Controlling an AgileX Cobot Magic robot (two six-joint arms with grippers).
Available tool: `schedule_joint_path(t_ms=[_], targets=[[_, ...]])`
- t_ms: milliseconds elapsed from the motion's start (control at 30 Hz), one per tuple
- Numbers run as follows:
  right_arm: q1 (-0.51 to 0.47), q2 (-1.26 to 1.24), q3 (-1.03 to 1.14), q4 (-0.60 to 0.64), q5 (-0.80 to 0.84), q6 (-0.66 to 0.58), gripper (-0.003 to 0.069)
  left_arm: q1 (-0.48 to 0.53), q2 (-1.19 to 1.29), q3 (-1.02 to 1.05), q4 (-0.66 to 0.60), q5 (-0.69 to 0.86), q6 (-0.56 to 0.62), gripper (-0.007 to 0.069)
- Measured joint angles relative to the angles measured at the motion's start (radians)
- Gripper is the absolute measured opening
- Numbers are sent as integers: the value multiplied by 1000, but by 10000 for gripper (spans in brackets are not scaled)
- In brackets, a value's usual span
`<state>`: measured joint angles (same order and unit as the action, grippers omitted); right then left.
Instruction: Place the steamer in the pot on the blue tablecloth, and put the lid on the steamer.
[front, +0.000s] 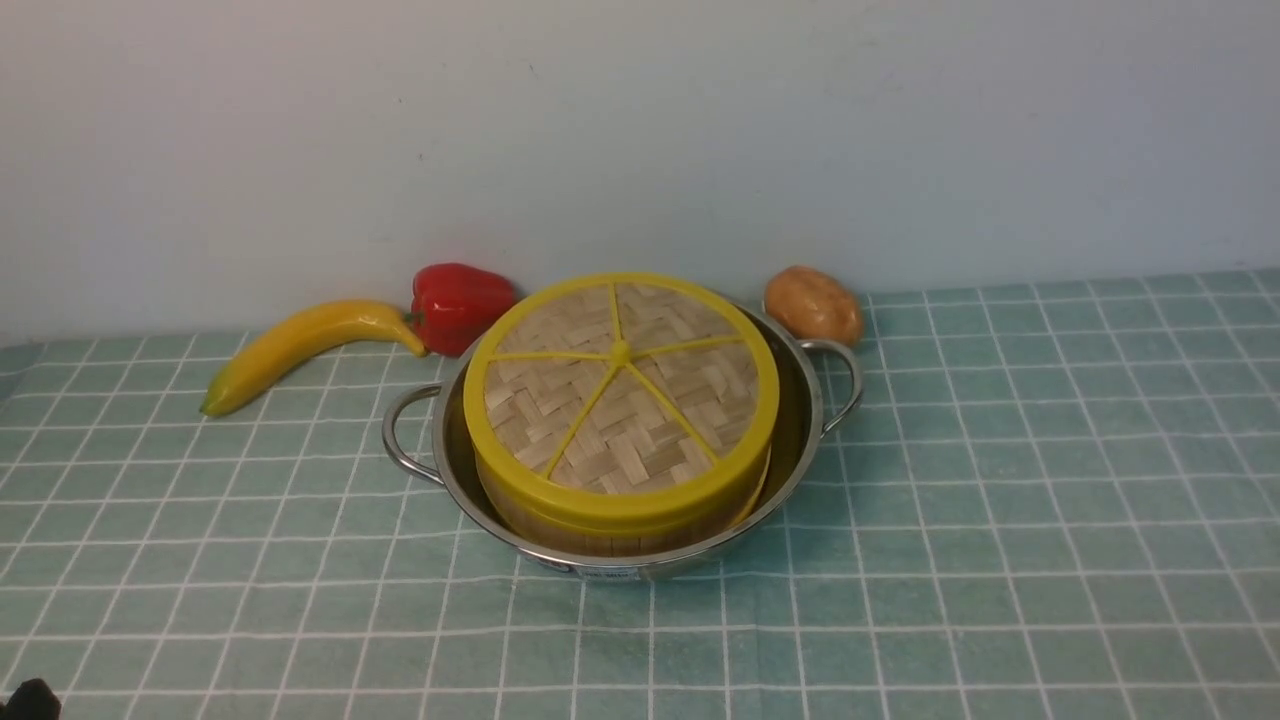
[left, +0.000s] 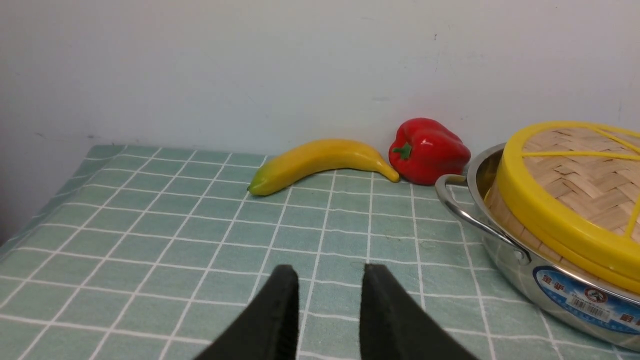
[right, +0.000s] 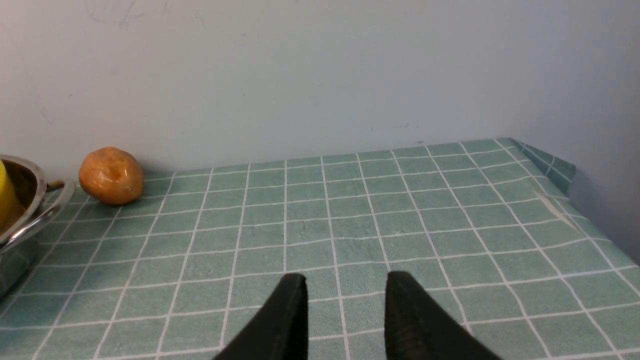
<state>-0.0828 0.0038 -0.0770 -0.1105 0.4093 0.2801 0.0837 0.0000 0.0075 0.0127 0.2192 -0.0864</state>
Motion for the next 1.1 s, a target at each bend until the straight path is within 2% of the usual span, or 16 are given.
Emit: schedule_joint_path(t_ms=[1100], targets=[[0,0,0,1,0,0,240,0,0,0,0,0,0,243]])
